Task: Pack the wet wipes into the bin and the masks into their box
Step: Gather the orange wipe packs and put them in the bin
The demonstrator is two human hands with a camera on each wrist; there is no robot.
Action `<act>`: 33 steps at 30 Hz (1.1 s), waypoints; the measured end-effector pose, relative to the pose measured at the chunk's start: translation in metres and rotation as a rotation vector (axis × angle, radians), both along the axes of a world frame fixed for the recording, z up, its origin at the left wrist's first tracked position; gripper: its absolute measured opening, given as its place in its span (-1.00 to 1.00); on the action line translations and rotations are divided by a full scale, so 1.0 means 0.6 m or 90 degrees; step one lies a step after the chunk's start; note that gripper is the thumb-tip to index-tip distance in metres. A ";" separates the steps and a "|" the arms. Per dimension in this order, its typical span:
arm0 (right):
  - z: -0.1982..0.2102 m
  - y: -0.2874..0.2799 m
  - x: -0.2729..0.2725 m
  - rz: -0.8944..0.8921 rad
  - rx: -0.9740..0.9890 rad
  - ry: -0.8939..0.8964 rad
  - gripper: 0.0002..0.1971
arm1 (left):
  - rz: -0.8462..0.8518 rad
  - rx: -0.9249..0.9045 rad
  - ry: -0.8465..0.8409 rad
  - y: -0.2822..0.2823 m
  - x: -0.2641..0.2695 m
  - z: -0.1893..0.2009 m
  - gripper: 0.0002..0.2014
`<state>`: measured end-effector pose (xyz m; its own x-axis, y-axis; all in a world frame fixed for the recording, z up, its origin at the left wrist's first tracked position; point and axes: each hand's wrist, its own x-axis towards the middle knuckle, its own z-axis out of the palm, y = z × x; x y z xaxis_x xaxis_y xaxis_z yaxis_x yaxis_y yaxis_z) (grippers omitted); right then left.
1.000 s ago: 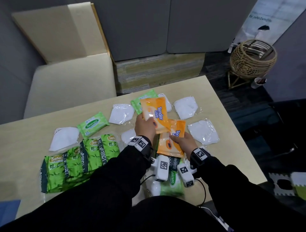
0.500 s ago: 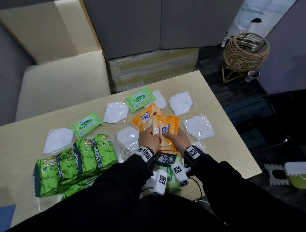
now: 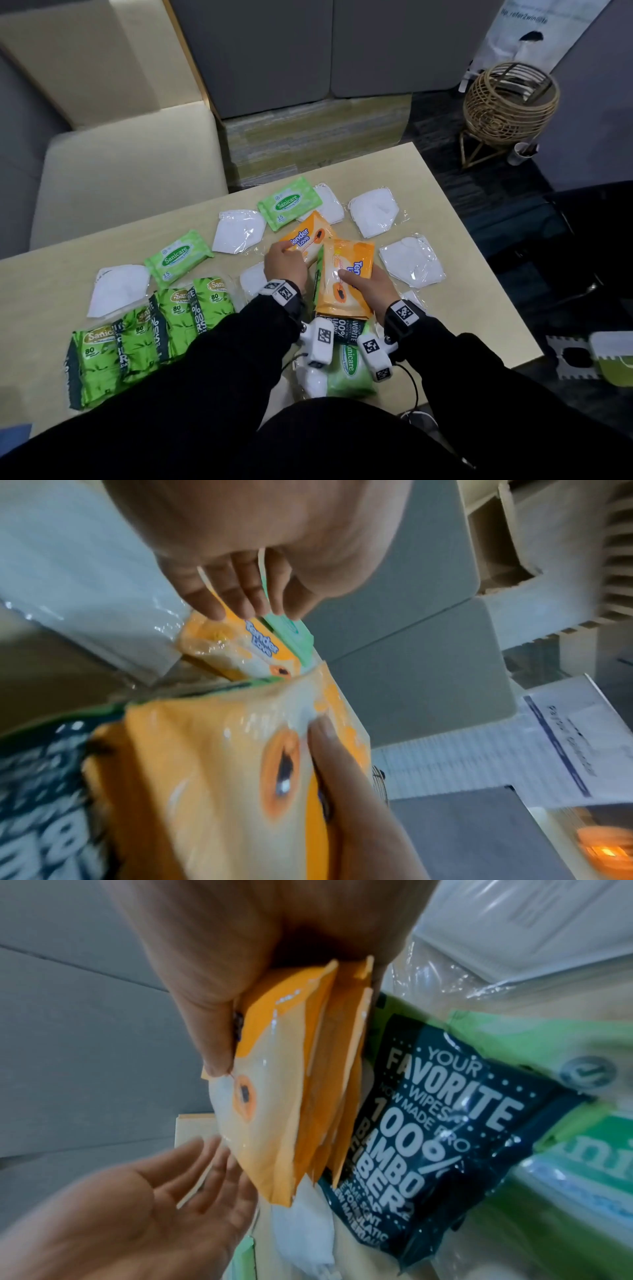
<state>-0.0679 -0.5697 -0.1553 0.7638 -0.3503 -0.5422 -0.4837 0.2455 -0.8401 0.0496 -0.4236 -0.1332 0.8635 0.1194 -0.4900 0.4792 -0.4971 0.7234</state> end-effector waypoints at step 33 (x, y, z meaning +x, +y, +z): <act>0.053 -0.011 0.004 0.079 0.084 0.045 -0.68 | -0.525 -0.121 0.000 0.061 0.110 0.263 -0.73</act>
<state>-0.0655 -0.5761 -0.1237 0.7552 -0.1780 -0.6308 -0.5736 0.2863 -0.7675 0.1155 -0.3870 0.0249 0.6379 -0.6333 -0.4382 0.0160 -0.5580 0.8297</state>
